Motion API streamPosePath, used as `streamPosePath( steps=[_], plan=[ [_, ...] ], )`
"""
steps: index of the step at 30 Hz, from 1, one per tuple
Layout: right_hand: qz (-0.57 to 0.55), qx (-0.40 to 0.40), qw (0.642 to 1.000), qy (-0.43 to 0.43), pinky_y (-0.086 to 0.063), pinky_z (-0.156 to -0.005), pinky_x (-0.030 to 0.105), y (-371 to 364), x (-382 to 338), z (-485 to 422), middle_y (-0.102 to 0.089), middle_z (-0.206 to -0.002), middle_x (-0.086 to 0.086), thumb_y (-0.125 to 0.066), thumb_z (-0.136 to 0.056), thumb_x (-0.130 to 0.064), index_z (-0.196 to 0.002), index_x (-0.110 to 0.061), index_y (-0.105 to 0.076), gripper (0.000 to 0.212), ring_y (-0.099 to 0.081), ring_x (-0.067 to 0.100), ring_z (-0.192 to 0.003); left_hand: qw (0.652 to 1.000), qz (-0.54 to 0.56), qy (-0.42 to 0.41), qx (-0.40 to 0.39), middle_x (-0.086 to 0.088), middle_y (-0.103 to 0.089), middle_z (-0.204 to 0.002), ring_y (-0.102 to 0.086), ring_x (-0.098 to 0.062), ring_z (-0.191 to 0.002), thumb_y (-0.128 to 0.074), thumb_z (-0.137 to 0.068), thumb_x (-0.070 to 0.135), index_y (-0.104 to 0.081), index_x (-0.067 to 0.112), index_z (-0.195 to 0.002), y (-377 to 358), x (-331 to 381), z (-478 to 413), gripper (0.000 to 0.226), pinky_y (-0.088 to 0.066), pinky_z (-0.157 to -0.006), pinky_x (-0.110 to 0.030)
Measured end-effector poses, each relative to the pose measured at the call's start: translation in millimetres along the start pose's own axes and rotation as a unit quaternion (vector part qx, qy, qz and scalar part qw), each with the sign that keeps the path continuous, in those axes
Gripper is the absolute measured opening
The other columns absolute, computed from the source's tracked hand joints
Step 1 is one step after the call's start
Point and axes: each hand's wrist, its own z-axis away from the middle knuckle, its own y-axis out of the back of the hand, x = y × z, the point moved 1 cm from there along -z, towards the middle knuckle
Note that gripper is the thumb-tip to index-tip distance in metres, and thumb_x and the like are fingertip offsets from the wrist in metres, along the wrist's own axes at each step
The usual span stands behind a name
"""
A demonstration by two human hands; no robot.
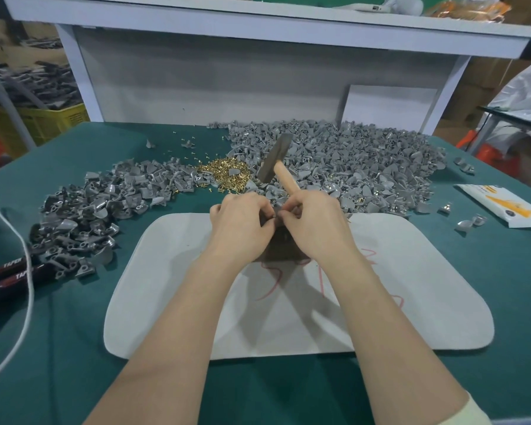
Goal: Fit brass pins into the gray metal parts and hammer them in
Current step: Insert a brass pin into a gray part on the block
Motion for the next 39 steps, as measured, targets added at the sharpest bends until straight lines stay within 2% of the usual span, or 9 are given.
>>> streamPosePath(
  steps=[5,12,19,24,28,30,32,35,39],
  plan=[
    [0.018,-0.002,1.000,-0.004,-0.046,-0.074,0.031,-2,-1,0,-0.064,-0.098,0.006,-0.060,-0.087,-0.027,-0.091,-0.024,-0.069,0.011,-0.061,0.028,-0.091,1.000,-0.004,-0.002,0.002,0.006,-0.062,-0.103,-0.045,-0.024,-0.113,-0.059,-0.089,0.030,-0.060,0.028,-0.085,0,0,-1,0.005,-0.030,-0.093,-0.036],
    [0.051,0.009,0.999,0.010,-0.036,-0.069,0.029,-4,-2,0,-0.045,-0.091,0.001,-0.056,-0.091,-0.025,-0.121,-0.032,-0.059,0.031,-0.053,0.026,-0.085,1.000,0.001,-0.005,-0.007,0.004,-0.062,-0.104,-0.046,-0.025,-0.112,-0.059,-0.090,0.029,-0.054,0.030,-0.081,0,2,0,0.010,-0.031,-0.091,-0.037],
    [0.032,-0.021,0.999,-0.003,-0.043,-0.070,0.029,-1,-1,-4,-0.064,-0.095,0.004,-0.059,-0.089,-0.025,-0.093,-0.024,-0.067,0.009,-0.060,0.026,-0.088,1.000,0.002,-0.003,-0.006,0.005,-0.063,-0.103,-0.047,-0.024,-0.112,-0.059,-0.090,0.029,-0.055,0.030,-0.080,1,1,0,0.010,-0.032,-0.092,-0.037],
    [-0.031,-0.044,0.998,-0.015,-0.045,-0.073,0.031,-1,7,-8,-0.063,-0.078,0.000,-0.061,-0.088,-0.024,-0.076,-0.026,-0.066,0.013,-0.058,0.024,-0.082,1.000,-0.001,0.001,-0.004,0.007,-0.063,-0.102,-0.047,-0.024,-0.112,-0.059,-0.089,0.028,-0.055,0.030,-0.079,0,0,0,0.011,-0.032,-0.091,-0.036],
    [-0.172,-0.015,0.985,-0.014,-0.043,-0.074,0.026,5,15,-7,-0.060,-0.081,-0.012,-0.051,-0.092,-0.008,-0.107,-0.022,-0.068,0.027,-0.052,0.004,-0.062,1.000,-0.004,0.015,0.015,0.008,-0.062,-0.100,-0.047,-0.023,-0.110,-0.060,-0.087,0.028,-0.054,0.031,-0.076,-2,-1,-1,0.013,-0.030,-0.091,-0.036],
    [-0.156,0.012,0.988,-0.001,-0.038,-0.075,0.021,12,19,-4,-0.061,-0.092,-0.016,-0.048,-0.092,-0.006,-0.130,-0.032,-0.052,0.046,-0.053,0.000,-0.068,0.998,-0.011,0.042,0.035,0.009,-0.061,-0.094,-0.049,-0.023,-0.107,-0.060,-0.087,0.027,-0.053,0.030,-0.071,-2,-4,-2,0.017,-0.030,-0.092,-0.037],
    [-0.116,0.032,0.993,0.009,-0.041,-0.079,0.025,19,22,-2,-0.064,-0.110,-0.007,-0.051,-0.092,-0.013,-0.140,-0.035,-0.039,0.054,-0.060,0.013,-0.088,0.995,-0.014,0.074,0.062,0.010,-0.057,-0.084,-0.051,-0.024,-0.104,-0.060,-0.087,0.027,-0.052,0.030,-0.068,0,-8,-3,0.020,-0.030,-0.090,-0.037],
    [-0.087,0.035,0.995,0.021,-0.048,-0.086,0.033,26,22,2,-0.066,-0.112,0.003,-0.055,-0.091,-0.022,-0.136,-0.034,-0.046,0.048,-0.061,0.024,-0.098,0.990,-0.023,0.106,0.086,0.007,-0.058,-0.086,-0.052,-0.026,-0.103,-0.059,-0.085,0.026,-0.058,0.028,-0.074,3,-13,-4,0.012,-0.030,-0.088,-0.037],
    [-0.036,-0.003,0.995,0.088,-0.048,-0.090,0.035,25,8,10,-0.063,-0.121,-0.008,-0.051,-0.091,-0.016,-0.130,-0.052,-0.045,0.054,-0.059,0.020,-0.106,0.989,-0.020,0.117,0.087,0.002,-0.062,-0.098,-0.051,-0.027,-0.105,-0.061,-0.084,0.027,-0.064,0.022,-0.080,3,-15,-5,0.007,-0.029,-0.087,-0.036]
  ],
)
